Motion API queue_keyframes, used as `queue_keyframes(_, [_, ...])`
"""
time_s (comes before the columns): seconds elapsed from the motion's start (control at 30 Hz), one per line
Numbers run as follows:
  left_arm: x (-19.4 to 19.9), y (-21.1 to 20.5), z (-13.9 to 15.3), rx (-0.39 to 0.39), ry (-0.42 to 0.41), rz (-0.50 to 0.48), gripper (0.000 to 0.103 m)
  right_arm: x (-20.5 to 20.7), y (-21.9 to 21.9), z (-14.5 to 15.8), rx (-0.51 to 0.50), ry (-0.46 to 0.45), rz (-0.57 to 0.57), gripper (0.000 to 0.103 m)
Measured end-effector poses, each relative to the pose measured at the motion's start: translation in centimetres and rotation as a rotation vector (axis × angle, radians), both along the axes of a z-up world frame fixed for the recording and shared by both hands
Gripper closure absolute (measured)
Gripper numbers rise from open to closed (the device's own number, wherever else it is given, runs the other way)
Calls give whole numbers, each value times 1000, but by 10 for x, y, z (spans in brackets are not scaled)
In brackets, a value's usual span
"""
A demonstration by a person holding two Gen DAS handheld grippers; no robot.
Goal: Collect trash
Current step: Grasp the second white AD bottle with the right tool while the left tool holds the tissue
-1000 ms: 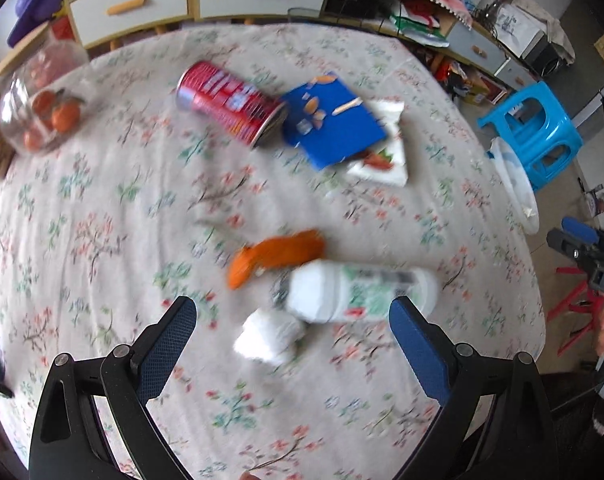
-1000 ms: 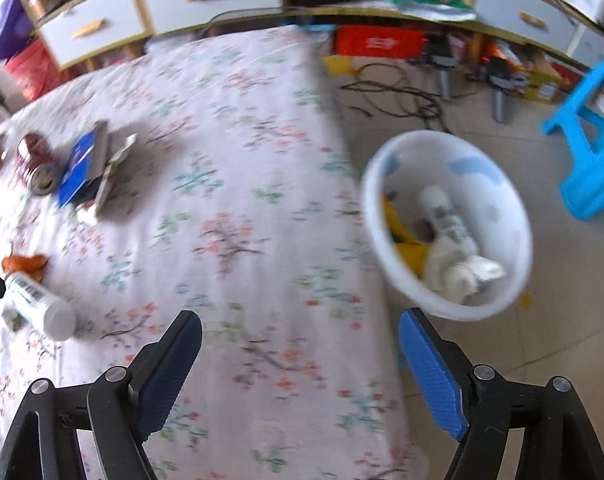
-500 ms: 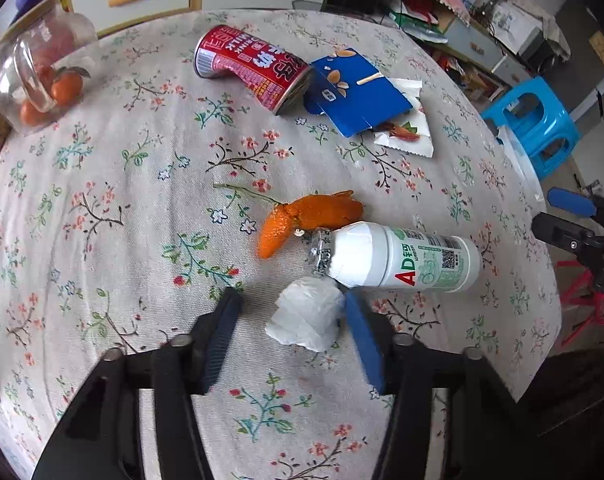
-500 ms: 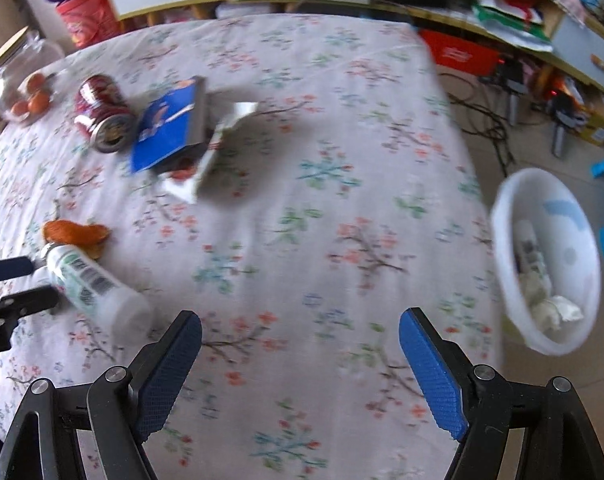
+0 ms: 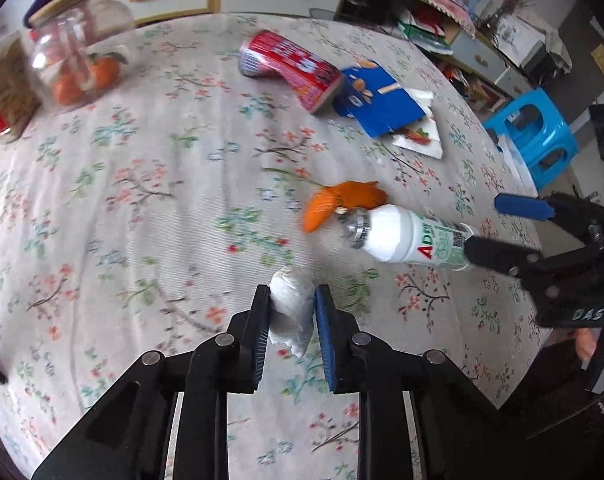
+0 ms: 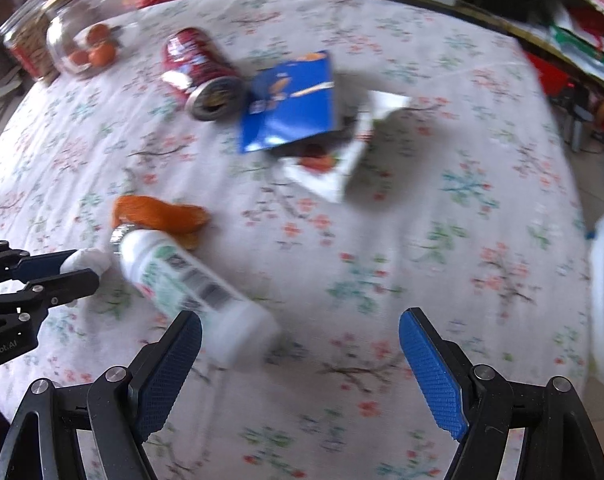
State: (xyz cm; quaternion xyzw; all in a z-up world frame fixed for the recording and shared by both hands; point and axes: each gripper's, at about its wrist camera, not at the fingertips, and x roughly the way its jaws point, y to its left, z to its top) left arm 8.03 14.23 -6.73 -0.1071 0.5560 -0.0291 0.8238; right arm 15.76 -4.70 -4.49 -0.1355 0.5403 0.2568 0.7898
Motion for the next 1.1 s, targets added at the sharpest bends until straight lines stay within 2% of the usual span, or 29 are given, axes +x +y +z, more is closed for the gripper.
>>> queue_keyframes(0.23, [-19, 25, 10, -6, -30, 50, 79, -7, 38, -17, -37, 14, 86, 19])
queue_keyframes(0.43, [-27, 35, 15, -21, -41, 74, 79, -14, 65, -33, -91, 8, 145, 25])
queue_keyframes(0.6, [-30, 40, 19, -34, -54, 85, 79, -17, 77, -45, -121, 15, 168, 47])
queue_keyframes(0.7, [-33, 42, 24, -37, -71, 87, 79, -22, 81, -42, -121, 7, 205, 58])
queue_keyframes(1.1, [-29, 30, 46, -45, -123, 82, 79, -33, 58, -3, -31, -43, 196, 60])
